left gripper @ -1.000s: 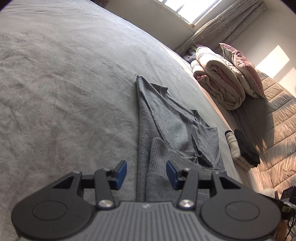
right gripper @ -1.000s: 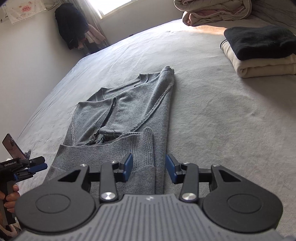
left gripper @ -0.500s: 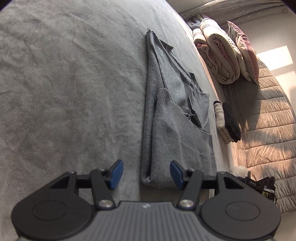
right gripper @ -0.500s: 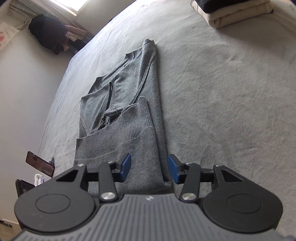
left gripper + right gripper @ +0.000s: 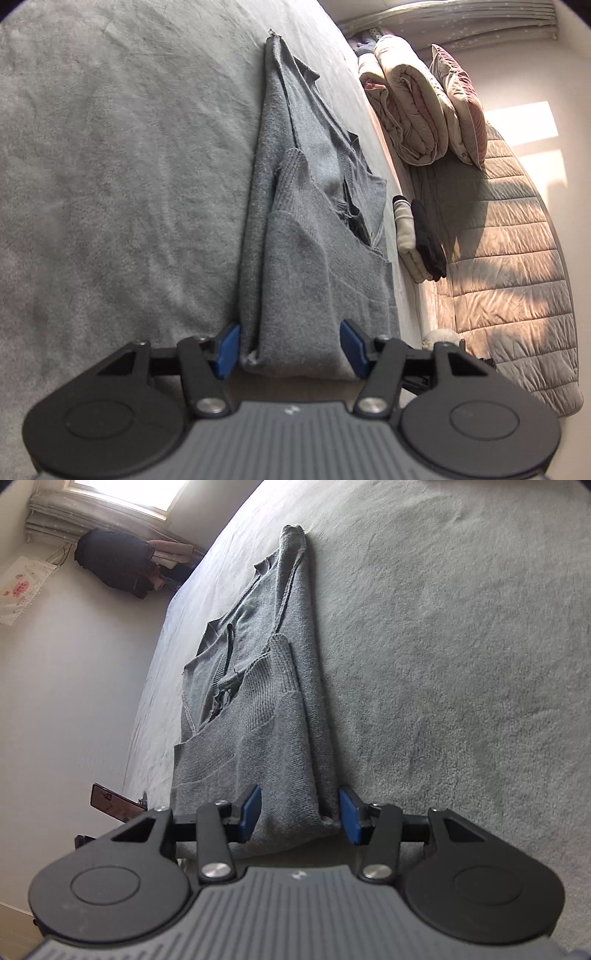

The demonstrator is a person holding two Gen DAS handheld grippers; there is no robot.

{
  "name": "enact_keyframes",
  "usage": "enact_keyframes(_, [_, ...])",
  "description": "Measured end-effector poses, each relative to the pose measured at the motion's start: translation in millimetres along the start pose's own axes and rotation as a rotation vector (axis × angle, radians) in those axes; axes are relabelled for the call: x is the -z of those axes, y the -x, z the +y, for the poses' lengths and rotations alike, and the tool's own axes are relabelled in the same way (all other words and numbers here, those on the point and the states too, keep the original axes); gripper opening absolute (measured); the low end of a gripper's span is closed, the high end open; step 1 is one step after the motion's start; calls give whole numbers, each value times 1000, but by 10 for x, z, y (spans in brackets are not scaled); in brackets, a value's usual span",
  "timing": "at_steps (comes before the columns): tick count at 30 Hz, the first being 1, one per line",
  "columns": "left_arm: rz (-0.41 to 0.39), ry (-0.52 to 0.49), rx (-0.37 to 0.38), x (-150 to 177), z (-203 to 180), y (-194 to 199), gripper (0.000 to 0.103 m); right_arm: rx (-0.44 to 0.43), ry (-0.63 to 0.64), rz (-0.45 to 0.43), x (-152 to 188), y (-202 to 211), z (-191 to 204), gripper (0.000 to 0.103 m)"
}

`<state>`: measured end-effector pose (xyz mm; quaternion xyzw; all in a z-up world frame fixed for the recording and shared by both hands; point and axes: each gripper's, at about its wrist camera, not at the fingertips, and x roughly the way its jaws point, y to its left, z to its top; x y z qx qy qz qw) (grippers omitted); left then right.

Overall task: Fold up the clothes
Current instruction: 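Pinch the folded hem end with both grippers and roll it over again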

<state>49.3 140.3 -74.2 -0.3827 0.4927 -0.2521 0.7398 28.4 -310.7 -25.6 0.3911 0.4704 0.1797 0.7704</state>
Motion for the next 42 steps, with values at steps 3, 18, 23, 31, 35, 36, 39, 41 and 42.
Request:
enact_keyframes(3, [-22,-34,1,30,-41,-46,51,-36,-19,11,-15,-51,-39,39])
enact_keyframes(18, [-57,21,128,4,-32,10,15,-284,-117,-3,-119,82,16,17])
enact_keyframes(23, [-124,119,270,-52,-40,79,15,-366,-147,-55,-209,190,52,17])
enact_keyframes(31, [-210,213,411,-385,-268,63,15,-461,-189,-154,-559,149,191,17])
enact_keyframes(35, [-254,241,405,-682,-344,-61,15,-465,-210,-188,-780,50,238,17])
enact_keyframes(36, [-266,247,402,-752,-361,-100,15,-462,-217,-196,-840,24,246,17])
enact_keyframes(39, [-301,266,398,-949,-375,-207,15,-454,-240,-224,-1014,-46,241,17])
enact_keyframes(41, [-318,285,399,-1049,-343,-286,15,-458,-253,-245,-1113,-99,209,17])
enact_keyframes(42, [-327,294,399,-1099,-327,-326,15,-460,-260,-255,-1162,-140,193,17])
